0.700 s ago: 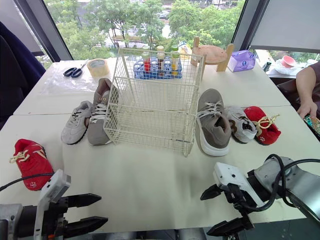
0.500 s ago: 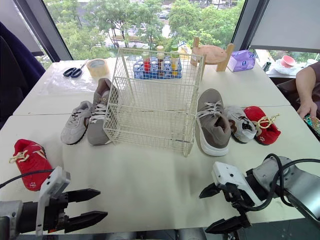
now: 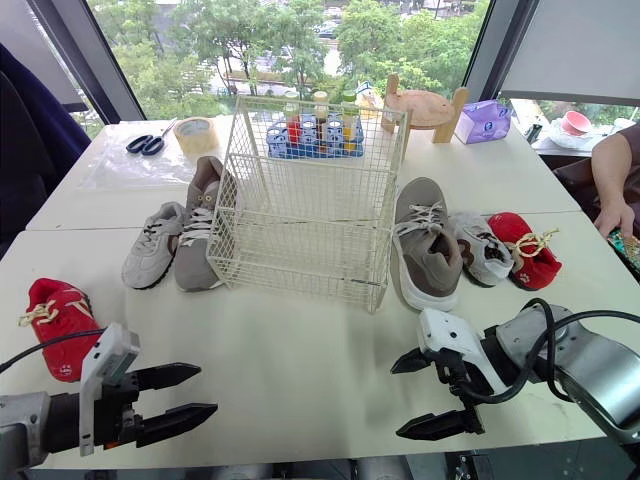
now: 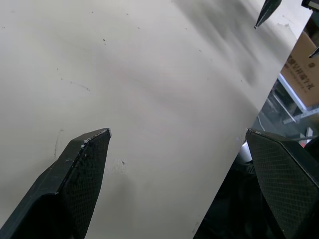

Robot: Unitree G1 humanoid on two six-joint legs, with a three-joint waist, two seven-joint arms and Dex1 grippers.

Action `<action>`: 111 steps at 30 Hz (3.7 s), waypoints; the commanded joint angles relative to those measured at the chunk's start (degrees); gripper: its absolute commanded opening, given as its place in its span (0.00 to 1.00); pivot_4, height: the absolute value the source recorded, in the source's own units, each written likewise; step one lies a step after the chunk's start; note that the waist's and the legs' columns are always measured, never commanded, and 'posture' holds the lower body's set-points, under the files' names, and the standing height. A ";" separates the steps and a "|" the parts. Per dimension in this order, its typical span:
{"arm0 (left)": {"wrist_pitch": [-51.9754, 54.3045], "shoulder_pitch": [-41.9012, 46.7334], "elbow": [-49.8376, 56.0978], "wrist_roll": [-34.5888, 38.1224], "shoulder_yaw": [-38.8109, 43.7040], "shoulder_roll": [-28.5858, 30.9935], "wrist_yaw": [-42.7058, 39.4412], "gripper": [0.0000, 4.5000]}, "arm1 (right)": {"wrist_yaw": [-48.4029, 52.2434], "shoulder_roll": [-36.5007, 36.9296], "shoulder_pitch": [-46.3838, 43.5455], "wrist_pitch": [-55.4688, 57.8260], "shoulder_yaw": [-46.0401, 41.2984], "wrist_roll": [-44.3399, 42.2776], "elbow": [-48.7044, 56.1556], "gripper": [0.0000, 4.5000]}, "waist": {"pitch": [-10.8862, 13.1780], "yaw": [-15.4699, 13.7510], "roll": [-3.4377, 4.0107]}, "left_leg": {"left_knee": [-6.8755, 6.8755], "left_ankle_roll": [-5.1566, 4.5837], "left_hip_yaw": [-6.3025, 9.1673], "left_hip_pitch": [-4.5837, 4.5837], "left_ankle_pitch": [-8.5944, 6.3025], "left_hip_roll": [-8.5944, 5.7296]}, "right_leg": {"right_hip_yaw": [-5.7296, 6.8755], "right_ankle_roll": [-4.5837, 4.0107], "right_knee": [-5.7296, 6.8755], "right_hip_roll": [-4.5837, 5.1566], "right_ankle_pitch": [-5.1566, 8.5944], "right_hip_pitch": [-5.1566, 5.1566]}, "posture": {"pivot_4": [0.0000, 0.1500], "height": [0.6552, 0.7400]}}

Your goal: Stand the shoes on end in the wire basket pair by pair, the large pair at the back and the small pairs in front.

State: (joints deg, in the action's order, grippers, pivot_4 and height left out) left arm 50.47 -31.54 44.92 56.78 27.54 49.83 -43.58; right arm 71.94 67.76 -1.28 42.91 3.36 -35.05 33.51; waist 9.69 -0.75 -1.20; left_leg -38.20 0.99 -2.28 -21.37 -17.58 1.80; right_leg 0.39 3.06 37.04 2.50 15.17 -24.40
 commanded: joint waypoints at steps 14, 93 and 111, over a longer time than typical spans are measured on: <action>-3.20 7.39 -6.25 -3.75 -1.57 1.46 -4.42 0.98 | 6.03 5.48 -17.01 8.89 -5.85 -9.78 -3.72 1.00 | 0.00 0.14 0.00 | 0.00 0.00 -0.02 0.01 0.00 0.02 | 0.01 0.00 0.01 0.03 0.00 0.00 | 1.00 1.00; 4.03 43.60 -11.57 16.92 -14.70 2.68 3.92 1.00 | -36.12 -39.92 -25.40 20.50 -34.15 18.07 0.46 0.99 | -0.06 0.30 0.13 | 0.05 0.14 0.38 -0.20 0.08 -0.09 | -0.09 0.41 0.10 0.09 -0.27 -0.02 | 1.00 1.00; 4.02 46.70 -11.34 10.11 -21.89 -0.85 3.26 1.00 | -53.94 -53.28 -2.98 1.29 -21.16 21.80 1.25 0.99 | -0.09 1.46 0.38 | 0.08 0.23 0.48 -0.07 0.14 -0.18 | -0.31 0.50 0.20 -0.23 -0.27 0.01 | 1.00 1.00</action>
State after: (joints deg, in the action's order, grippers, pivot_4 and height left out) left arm 55.40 14.70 32.65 67.43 5.29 49.01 -39.81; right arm 18.83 14.56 -3.69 46.51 -18.02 -13.52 35.31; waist 9.60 0.72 -0.82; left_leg -38.12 1.22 -1.80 -21.45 -17.43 1.60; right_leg 0.08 3.55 37.23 2.28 14.90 -24.39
